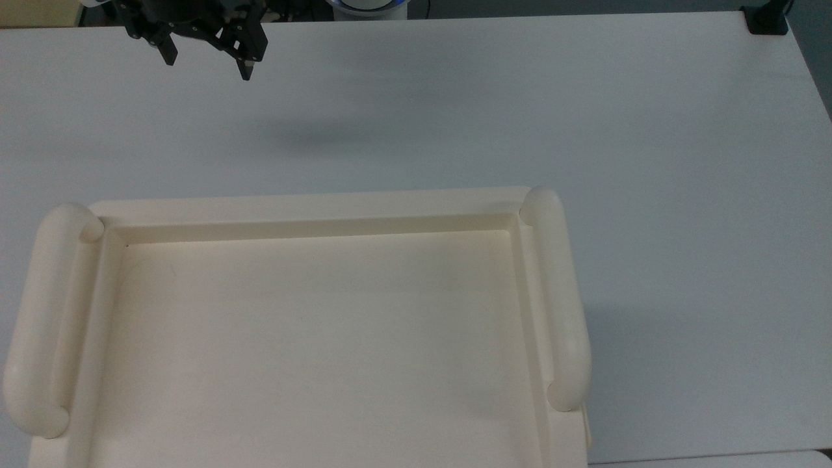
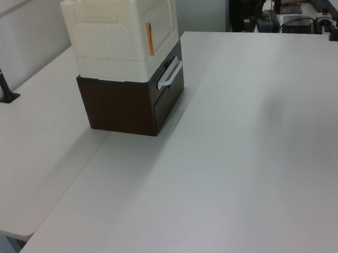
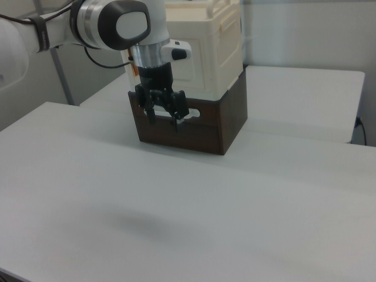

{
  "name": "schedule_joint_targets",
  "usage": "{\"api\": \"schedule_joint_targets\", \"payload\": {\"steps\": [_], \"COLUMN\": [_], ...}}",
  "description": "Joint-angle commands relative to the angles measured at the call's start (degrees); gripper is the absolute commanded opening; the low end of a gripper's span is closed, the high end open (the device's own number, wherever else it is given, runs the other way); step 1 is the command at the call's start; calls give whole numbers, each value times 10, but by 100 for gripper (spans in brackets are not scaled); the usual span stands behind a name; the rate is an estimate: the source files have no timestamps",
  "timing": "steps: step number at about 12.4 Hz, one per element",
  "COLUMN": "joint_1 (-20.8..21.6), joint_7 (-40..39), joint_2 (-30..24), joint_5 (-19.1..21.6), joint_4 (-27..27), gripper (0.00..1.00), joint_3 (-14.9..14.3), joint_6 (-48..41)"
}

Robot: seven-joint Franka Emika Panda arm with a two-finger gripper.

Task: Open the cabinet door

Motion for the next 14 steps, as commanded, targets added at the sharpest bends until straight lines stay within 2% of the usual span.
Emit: {"api": "schedule_joint_targets", "payload": {"steps": [1,7,9,11,13,14], "joint_1": [-1,2,29,37,68,79], "joint_7": [-4,-8,-5,-10,-57,-55], "joint_2": [-7,-5,-4,-4,-6,-8], "joint_5": [10,9,10,10,10,12], "joint_4": [-5,3,9,10,11,14], "gripper": [100,100,100,100,100,100], "joint_3": [-5,-2,2,5,7,8], "joint_6": [-4,1,4,4,5,8]}}
